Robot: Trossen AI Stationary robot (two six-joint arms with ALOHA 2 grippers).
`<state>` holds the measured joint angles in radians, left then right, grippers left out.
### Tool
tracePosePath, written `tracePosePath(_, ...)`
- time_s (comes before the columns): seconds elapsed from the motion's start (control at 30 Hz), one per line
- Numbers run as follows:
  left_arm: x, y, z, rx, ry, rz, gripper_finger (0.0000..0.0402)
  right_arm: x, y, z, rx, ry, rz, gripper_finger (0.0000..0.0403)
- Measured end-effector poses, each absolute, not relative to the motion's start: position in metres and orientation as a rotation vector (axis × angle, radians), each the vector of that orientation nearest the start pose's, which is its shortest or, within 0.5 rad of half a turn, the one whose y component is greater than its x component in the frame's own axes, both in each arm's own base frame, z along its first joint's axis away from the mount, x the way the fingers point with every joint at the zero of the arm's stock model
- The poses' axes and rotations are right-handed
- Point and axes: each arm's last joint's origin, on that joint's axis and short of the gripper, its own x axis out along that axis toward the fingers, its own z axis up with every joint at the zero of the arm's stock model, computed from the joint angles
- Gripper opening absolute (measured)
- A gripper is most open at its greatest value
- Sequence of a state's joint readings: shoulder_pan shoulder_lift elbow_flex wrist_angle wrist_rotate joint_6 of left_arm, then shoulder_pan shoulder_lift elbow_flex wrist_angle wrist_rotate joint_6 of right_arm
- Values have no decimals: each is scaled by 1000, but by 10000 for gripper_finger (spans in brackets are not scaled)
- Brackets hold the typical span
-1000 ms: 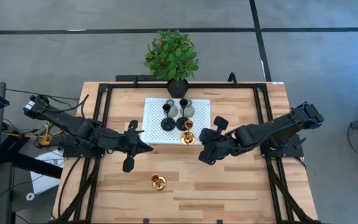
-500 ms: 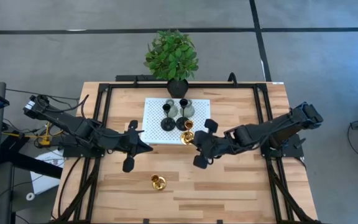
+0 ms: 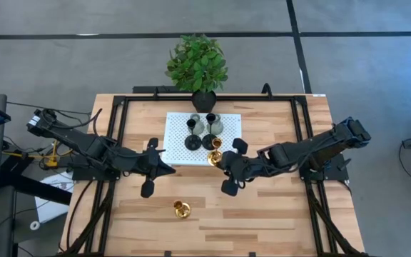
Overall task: Pick & Place candle stick holders
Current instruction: Put the right gold candle holder on the shelf
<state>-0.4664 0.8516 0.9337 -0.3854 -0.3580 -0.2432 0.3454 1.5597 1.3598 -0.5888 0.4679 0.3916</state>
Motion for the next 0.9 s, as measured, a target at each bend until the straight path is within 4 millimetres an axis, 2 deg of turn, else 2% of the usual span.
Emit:
tracePosePath(0.37, 162, -70, 354, -120, 289, -73, 4, 318, 100, 309, 73, 713, -272, 0)
tracePosePath(0.63, 162, -70, 354, -120, 289, -73, 4, 319, 84, 306, 118, 748, -345, 3)
tracePosePath(0.73, 162, -70, 354, -120, 289, -73, 4, 320, 78, 306, 124, 747, -363, 22)
tracePosePath(0.9, 162, -70, 354, -120, 289, -73, 4, 321, 73, 306, 130, 746, -378, 83)
